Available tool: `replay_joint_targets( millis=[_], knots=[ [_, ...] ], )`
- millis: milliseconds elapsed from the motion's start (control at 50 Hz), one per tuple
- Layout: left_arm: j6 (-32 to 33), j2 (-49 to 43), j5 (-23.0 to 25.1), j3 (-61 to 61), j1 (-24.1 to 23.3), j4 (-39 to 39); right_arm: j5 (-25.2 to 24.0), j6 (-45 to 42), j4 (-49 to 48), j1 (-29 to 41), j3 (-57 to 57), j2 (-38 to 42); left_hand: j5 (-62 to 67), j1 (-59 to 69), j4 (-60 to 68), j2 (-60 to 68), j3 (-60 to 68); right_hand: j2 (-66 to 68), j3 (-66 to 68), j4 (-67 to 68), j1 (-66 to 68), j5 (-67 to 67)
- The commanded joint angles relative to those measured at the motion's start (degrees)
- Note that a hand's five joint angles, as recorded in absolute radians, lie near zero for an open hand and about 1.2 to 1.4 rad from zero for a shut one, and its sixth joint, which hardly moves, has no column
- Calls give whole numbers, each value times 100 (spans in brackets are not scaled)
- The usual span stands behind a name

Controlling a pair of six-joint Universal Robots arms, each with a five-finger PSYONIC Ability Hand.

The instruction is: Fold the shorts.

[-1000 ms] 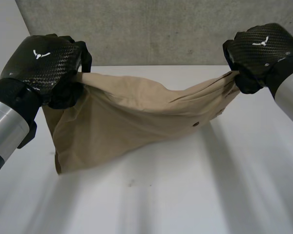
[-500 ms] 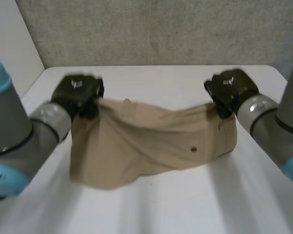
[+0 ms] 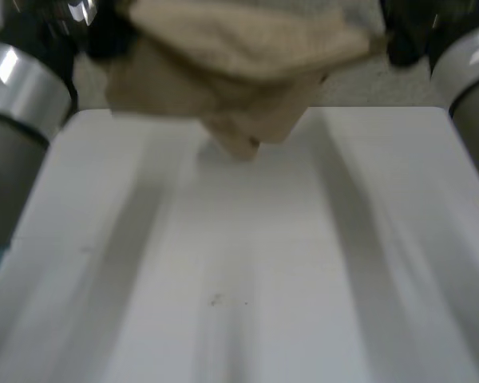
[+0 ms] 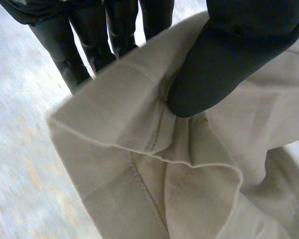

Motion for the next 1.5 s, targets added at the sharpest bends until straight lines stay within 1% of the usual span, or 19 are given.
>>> replay_joint_targets(
  millis=[20,140,280,440,580,660,820,880,920,940,980,1000,1040,1060,1120,1220,1280,1400,1500],
  knots=[
    [-6,-149,5,-1931,-113,321,-41,-8,-206,-32,1740,-133,1373,1522,1134,1136,1147,1258,1227,1172,2581,1310],
    [-6,-965,-21,-2627,-420,418,-93,-104,-541,-14,2716,227,1373,1522,1134,1136,1147,1258,1227,1172,2581,1310],
    [-6,-1073,-21,-2909,-781,-73,-120,-183,-427,-40,3103,263,1373,1522,1134,1136,1147,1258,1227,1172,2581,1310],
    [-23,-467,-21,-2961,-843,-1277,-234,-1001,461,-40,3429,-326,1373,1522,1134,1136,1147,1258,1227,1172,2581,1310],
    [12,280,-39,-2804,-843,-2525,-234,-1790,1962,-84,3456,-958,1373,1522,1134,1136,1147,1258,1227,1172,2581,1310],
    [3,878,-4,-2742,-834,-3159,-234,-2073,2237,-322,3473,-1179,1373,1522,1134,1136,1147,1258,1227,1172,2581,1310],
    [-32,721,-21,-3005,-878,-2598,-498,-2187,2184,-603,3605,-1460,1373,1522,1134,1136,1147,1258,1227,1172,2581,1310],
    [-32,457,-39,-3014,-931,-2430,-646,-2021,1992,-594,3718,-1460,483,632,245,246,257,1258,1227,1172,2581,1310],
    [-32,273,-65,-2944,-992,-2369,-744,-1784,1693,-594,3876,-1347,-586,-437,-825,-823,-812,1258,1227,1172,2581,1310],
    [-24,220,-83,-2866,-1001,-2342,-735,-1739,1622,-585,3912,-1276,-1759,-1610,-1998,-1996,-1985,1258,1227,1172,2581,1310],
    [-23,219,-83,-2813,-992,-2333,-717,-1686,1507,-585,3965,-1135,-2504,-2355,-2742,-2740,-2729,1258,1227,1172,2581,1310],
    [-23,246,-74,-2638,-931,-2298,-709,-1686,1472,-577,3991,-1083,-3976,-3827,-4215,-4213,-4202,1258,1227,1172,2581,1310],
    [-23,263,-65,-2575,-896,-2289,-691,-1686,1402,-559,4027,-951,-4374,-4225,-4613,-4611,-4600,1258,1227,1172,2581,1310],
    [-23,298,-56,-2401,-704,-2280,-682,-1686,1393,-559,4027,-924,-5294,-5145,-5533,-5531,-5520,1258,1227,1172,2581,1310],
    [-6,334,-48,-2285,-527,-2272,-682,-1686,1384,-603,4044,-915,-5320,-5171,-5559,-5557,-5546,1258,1227,1172,2581,1310],
    [29,360,31,-1978,350,-2105,-682,-1677,1358,-629,4053,-871,-5421,-5272,-5660,-5658,-5647,1258,1227,1172,2581,1310],
    [47,151,232,-1881,553,-1887,-682,-1677,1340,-603,4088,-880,-5421,-5272,-5660,-5658,-5647,1258,1227,1172,2581,1310],
    [82,-973,664,-1705,607,-1394,-682,-1677,1235,-576,4123,-845,-5253,-5104,-5492,-5490,-5479,1258,1227,1172,2581,1310],
    [82,-1957,664,-1083,563,-1270,-682,-1677,1217,-576,4132,-792,-4984,-4835,-5223,-5221,-5210,1258,1227,1172,2581,1310]
  ],
)
